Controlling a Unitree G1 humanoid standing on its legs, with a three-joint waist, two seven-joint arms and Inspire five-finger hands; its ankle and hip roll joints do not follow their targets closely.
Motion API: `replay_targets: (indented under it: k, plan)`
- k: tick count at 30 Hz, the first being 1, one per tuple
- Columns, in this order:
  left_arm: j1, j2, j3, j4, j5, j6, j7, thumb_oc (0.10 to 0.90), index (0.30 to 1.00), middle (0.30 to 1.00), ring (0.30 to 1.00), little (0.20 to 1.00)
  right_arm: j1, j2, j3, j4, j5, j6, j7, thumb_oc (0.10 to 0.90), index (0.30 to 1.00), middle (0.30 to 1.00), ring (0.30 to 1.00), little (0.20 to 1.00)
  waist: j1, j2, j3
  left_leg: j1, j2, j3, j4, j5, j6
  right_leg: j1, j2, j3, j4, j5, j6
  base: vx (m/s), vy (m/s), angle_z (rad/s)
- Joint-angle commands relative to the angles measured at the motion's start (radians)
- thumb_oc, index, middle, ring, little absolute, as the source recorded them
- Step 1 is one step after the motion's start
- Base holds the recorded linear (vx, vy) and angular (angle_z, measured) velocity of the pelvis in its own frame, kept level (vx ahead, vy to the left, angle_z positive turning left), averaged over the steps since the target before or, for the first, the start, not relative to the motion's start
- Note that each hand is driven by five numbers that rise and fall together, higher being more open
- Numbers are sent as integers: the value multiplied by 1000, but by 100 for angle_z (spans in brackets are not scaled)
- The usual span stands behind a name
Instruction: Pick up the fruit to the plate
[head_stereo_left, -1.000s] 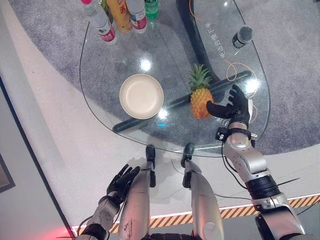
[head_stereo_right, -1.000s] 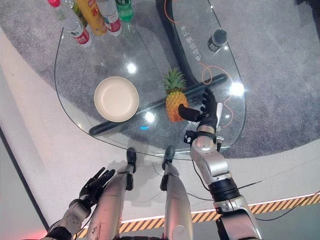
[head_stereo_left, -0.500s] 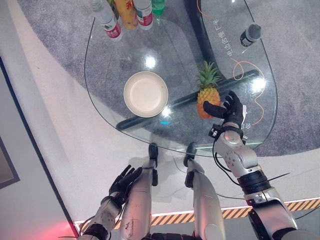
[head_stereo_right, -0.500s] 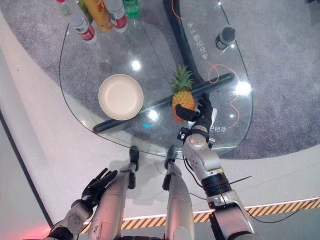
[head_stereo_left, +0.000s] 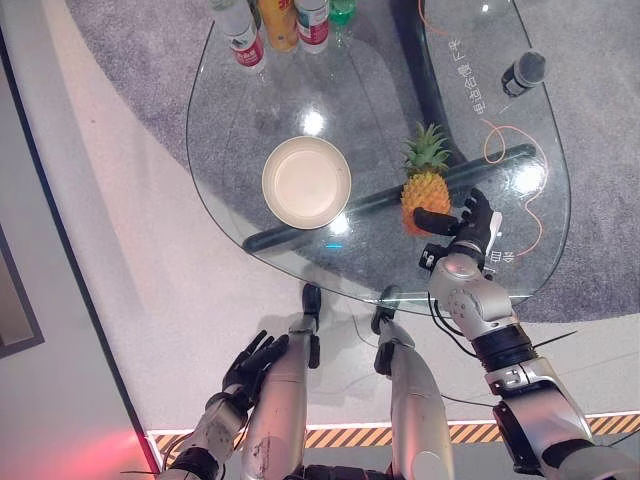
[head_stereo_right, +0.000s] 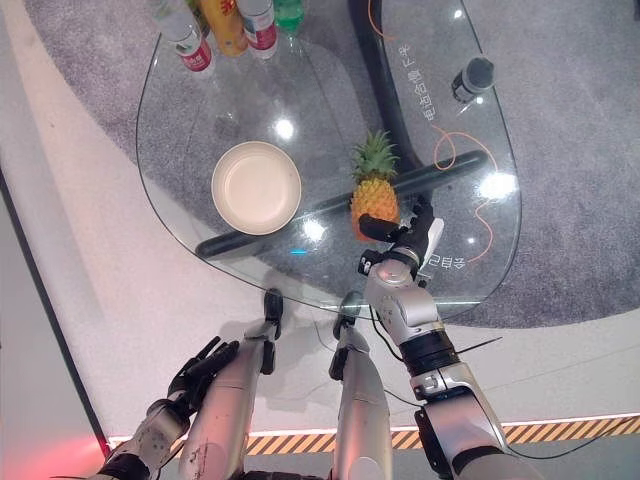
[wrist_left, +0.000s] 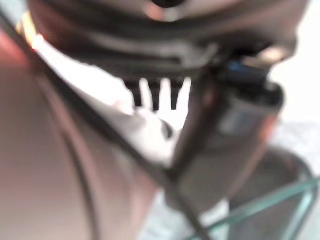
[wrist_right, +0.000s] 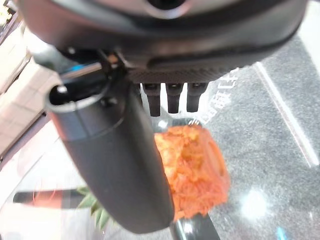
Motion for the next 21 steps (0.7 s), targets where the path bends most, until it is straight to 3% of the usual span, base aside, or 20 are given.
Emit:
replay_targets:
  k: [1, 12, 20, 21]
  plan:
    - [54, -34, -40, -25, -25, 14, -3, 800, 900, 900, 900, 900, -67, -107, -15, 8, -67, 2, -7, 800, 900, 900, 900, 900, 28, 61, -24, 47, -61, 26, -37, -45, 7, -5, 19, -68, 110, -32, 22, 0, 0, 0]
    - [59, -20, -51, -32, -15, 27, -13, 800, 900, 900, 900, 900, -158, -134, 36, 105, -77, 12, 77, 800, 900, 900, 900, 900, 57, 63, -24, 16, -71, 2, -27, -41, 7, -25, 18, -82, 117, -32, 19, 5, 2, 9]
    - [50, -11, -59, -51, -20, 36, -8, 800, 900, 900, 900, 900, -217, -158, 74, 215, -4, 89, 96, 800, 900, 900, 900, 900, 77, 56, -24, 5, -71, -15, -23, -40, 4, -25, 14, -95, 119, -35, 18, 11, 1, 2]
    - [61, -11, -63, -49, -22, 36, -7, 800, 900, 900, 900, 900, -207, -155, 81, 225, 2, 95, 96, 800, 900, 900, 900, 900, 80, 58, -24, 30, -70, -22, -17, -70, -1, -4, 16, -86, 132, -62, 29, 73, 4, 9]
